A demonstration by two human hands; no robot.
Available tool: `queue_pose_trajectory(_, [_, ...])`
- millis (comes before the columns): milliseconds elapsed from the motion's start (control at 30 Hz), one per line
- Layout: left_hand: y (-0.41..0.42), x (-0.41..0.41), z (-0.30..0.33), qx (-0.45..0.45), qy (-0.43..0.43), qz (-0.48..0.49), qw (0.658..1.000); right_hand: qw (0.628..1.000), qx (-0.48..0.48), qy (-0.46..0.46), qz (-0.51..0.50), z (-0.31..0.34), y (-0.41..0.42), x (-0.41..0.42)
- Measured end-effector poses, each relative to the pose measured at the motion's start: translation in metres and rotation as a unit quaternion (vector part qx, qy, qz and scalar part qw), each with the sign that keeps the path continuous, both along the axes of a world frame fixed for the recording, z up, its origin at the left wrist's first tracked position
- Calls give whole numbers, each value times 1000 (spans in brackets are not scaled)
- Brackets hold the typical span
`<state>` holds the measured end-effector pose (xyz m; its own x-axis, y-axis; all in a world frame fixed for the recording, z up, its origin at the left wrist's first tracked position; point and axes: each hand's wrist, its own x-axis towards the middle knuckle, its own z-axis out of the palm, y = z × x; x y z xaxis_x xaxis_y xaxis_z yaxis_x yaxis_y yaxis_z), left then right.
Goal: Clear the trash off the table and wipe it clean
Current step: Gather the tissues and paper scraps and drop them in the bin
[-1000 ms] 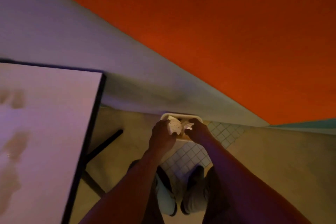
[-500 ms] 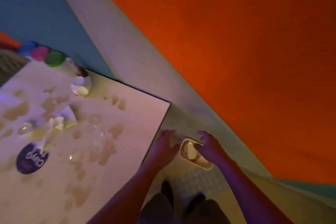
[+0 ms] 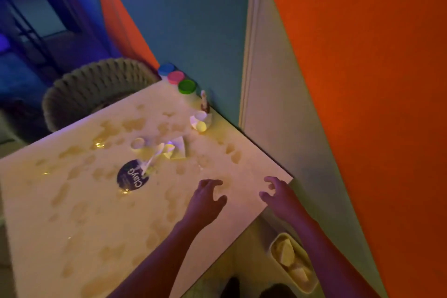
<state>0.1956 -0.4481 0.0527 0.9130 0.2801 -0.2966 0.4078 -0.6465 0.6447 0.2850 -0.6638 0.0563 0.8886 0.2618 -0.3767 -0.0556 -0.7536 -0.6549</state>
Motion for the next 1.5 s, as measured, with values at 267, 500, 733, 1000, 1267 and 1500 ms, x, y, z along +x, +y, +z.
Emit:
queue_pose_trajectory(267, [69, -7, -2, 31, 21, 92, 995, 997, -12, -3, 82, 3, 74, 25])
queue_pose_trajectory(500, [111, 18, -11, 49, 62, 152, 985, 991, -21, -18, 129, -1, 132, 80])
queue_pose_trajectory(733, [144, 65, -12, 78, 101, 188, 974, 982, -33, -33, 183, -6, 187, 148])
queue_pose_trajectory(1000, [179, 130, -25, 120, 159, 180, 963, 970, -33, -49, 234, -32, 241, 219])
queue_pose_trajectory(1267, [196, 162, -43, 157, 237, 80, 955, 941, -98, -119, 302, -53, 279, 243])
queue_pose_trajectory(1500, [200, 167, -56, 208, 237, 48, 948, 937, -133, -117, 303, -60, 297, 241])
